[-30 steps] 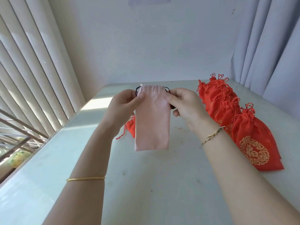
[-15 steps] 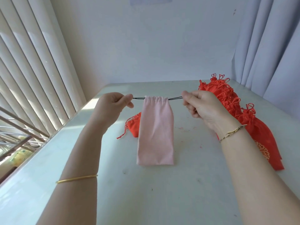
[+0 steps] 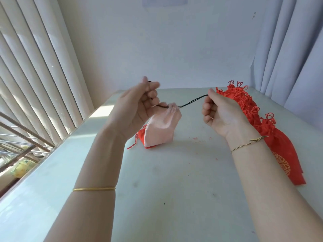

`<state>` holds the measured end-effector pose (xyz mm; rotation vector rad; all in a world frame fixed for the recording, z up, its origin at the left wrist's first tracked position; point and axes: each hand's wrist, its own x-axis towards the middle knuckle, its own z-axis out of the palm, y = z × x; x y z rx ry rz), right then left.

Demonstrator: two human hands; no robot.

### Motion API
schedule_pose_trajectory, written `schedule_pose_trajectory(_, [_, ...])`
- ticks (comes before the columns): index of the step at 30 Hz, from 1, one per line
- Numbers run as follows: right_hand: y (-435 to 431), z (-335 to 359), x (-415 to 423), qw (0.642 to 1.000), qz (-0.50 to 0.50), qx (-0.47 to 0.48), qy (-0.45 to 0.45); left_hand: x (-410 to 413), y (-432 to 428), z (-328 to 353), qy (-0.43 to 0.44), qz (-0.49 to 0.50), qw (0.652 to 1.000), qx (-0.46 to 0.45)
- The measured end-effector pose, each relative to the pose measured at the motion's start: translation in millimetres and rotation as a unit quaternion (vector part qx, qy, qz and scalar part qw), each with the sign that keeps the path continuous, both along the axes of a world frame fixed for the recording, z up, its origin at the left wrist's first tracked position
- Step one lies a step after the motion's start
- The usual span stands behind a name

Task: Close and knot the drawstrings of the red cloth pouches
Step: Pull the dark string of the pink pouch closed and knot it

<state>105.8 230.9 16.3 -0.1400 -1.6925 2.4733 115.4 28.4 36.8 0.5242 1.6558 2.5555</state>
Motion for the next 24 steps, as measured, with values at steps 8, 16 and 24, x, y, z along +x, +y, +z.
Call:
schedule_pose_trajectory(8, [-34, 27, 23, 0.964, 0.086, 0.183, 0.173, 16, 15, 5, 0.075, 0.021, 0.942, -0.326])
schedule_pose_trajectory(16, [-32, 24, 22, 0.965, 0.152, 0.195, 0.086, 17, 12, 11, 0.054, 0.042, 0.967, -0.245])
schedule_pose_trajectory(24, [-28, 22, 24, 0.944, 0.147, 0.273, 0.111, 18, 14, 13, 0.045, 0.016, 0.981, -0.187])
